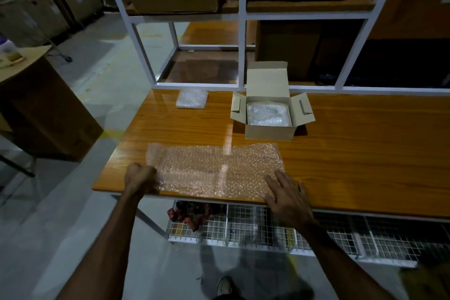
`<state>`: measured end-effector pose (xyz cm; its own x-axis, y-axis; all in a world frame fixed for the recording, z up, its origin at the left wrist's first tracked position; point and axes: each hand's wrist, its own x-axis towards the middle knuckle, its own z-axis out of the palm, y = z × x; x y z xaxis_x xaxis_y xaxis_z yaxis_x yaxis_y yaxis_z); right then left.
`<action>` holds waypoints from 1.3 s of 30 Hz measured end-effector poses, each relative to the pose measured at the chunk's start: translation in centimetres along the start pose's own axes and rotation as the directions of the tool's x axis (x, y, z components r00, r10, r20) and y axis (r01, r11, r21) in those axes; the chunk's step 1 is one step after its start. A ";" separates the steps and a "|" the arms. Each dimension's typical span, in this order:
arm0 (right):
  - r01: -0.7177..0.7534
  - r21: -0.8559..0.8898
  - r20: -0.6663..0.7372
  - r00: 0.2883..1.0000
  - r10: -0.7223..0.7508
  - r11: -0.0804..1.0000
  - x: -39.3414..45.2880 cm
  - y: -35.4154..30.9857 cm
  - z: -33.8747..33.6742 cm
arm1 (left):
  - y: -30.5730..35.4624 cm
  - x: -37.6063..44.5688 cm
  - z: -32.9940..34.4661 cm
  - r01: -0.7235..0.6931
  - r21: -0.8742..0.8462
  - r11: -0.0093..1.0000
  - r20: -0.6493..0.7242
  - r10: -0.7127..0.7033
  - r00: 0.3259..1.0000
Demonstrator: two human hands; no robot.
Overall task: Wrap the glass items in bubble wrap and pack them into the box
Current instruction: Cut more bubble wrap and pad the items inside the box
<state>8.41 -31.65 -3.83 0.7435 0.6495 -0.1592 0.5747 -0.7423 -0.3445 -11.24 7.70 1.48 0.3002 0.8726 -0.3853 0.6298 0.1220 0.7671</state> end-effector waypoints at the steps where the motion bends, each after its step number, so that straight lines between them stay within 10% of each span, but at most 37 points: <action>1: -0.003 0.003 0.010 1.000 0.003 1.000 0.1 0.1 -0.2 | 0.4 -0.3 -0.1 -0.019 -0.057 0.998 -0.018 0.018 1.000; 8: -0.012 -0.037 0.015 1.000 0.013 0.999 0.1 0.1 -0.8 | 1.0 -2.5 -0.1 -0.259 -0.092 0.961 -0.173 0.241 0.955; 13: 0.000 -0.045 0.024 1.000 0.001 0.999 -0.1 -0.2 -1.2 | 2.7 -7.5 4.4 -0.616 0.098 0.781 -0.158 0.624 0.765; 20: 0.037 0.020 0.032 0.999 -0.037 0.999 0.2 0.5 -2.5 | 5.4 -14.2 14.6 -0.867 0.107 0.487 0.087 0.864 0.496; 27: -0.037 0.394 -0.086 0.993 0.077 0.919 0.8 1.8 -4.3 | 5.3 -17.8 23.4 -0.930 0.168 0.327 0.500 0.785 0.366; 32: -0.048 0.509 -0.125 0.984 0.129 0.859 0.7 2.8 -5.0 | 4.3 -18.9 24.4 -0.875 0.053 0.482 0.590 0.691 0.417; 39: -0.018 0.265 -0.149 0.987 0.059 0.964 1.5 2.9 -4.1 | 3.5 -15.5 21.6 -0.761 0.171 0.626 -0.025 0.775 0.631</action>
<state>12.55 -33.52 -1.25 0.8186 0.5730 -0.0398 0.4505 -0.6836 -0.5742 1.80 -15.61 -0.92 0.6596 0.6575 0.3642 0.2881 -0.6687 0.6855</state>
